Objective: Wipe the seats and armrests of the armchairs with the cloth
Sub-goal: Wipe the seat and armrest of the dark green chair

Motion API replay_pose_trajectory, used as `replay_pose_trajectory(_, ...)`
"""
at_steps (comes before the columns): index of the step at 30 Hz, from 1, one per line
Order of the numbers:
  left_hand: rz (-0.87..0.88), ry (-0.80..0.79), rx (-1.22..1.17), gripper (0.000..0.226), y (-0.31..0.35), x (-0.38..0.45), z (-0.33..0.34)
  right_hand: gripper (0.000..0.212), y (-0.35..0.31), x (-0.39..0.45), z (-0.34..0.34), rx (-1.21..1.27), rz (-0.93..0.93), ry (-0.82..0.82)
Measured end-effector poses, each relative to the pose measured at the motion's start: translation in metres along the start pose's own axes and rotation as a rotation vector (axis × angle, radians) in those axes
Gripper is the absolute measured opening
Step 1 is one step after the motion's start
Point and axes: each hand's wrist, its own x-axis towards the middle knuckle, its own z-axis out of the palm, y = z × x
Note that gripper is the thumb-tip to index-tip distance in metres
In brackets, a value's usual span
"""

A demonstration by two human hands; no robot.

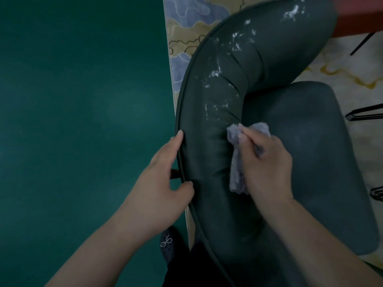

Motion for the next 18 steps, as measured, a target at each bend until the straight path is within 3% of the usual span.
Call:
replay_pose_trajectory(3,0.036,0.03,0.028,0.084,0.003,0.006,-0.001,0.03,-0.032,-0.006,0.02,-0.058,-0.221,0.055)
replay_pose_trajectory(6,0.059,0.032,0.066,0.08,0.002,0.008,0.0,0.038,-0.034,-0.017,0.035,-0.164,-0.391,-0.021)
replay_pose_trajectory(9,0.037,0.032,0.057,0.084,-0.001,0.009,-0.001,0.037,-0.002,-0.006,0.024,-0.127,-0.288,-0.02)
replay_pose_trajectory(13,0.035,0.021,0.053,0.084,0.002,0.007,-0.002,0.026,0.044,0.01,-0.009,-0.068,0.147,-0.064)
replay_pose_trajectory(15,0.044,0.033,0.058,0.084,0.002,0.007,-0.001,0.028,0.035,0.01,-0.013,-0.024,0.104,0.023)
replay_pose_trajectory(18,0.053,0.067,0.101,0.085,0.002,0.01,0.001,0.031,-0.013,-0.001,0.011,-0.053,-0.146,0.05)
